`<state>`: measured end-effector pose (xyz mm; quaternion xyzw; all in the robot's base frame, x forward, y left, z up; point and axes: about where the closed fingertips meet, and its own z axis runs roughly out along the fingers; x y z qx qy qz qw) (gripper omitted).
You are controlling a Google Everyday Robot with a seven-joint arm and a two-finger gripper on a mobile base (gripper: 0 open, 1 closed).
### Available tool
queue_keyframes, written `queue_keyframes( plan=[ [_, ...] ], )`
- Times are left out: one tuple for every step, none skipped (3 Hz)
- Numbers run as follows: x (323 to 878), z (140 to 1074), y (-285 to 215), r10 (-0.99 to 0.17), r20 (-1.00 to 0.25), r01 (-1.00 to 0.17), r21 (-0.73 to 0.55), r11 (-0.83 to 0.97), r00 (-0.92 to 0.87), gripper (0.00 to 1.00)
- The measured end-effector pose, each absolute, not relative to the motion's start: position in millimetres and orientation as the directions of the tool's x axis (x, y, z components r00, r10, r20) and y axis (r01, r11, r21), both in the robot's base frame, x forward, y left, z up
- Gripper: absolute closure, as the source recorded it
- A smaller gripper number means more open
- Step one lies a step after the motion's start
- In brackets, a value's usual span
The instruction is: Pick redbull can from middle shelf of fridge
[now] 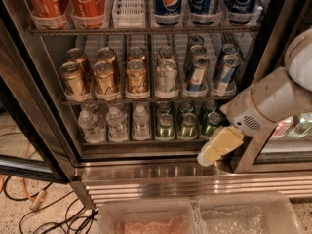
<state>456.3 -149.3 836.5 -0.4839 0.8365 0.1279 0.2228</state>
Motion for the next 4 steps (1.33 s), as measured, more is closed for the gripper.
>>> queue_keyframes(
  plan=[
    [469.3, 838.4, -147.3, -0.740, -0.523, -0.856, -0.038, 0.516, -0.423, 0.00],
    [469.3, 838.4, -147.3, -0.740, -0.523, -0.856, -0.038, 0.516, -0.423, 0.00],
    [480.5, 825.0, -141.9, -0.688, -0.552, -0.827, 0.005, 0.562, -0.471, 0.00],
    [500.4, 818.0, -137.1, -0.579, -0.621, -0.761, 0.044, 0.648, -0.529, 0.00]
  ],
)
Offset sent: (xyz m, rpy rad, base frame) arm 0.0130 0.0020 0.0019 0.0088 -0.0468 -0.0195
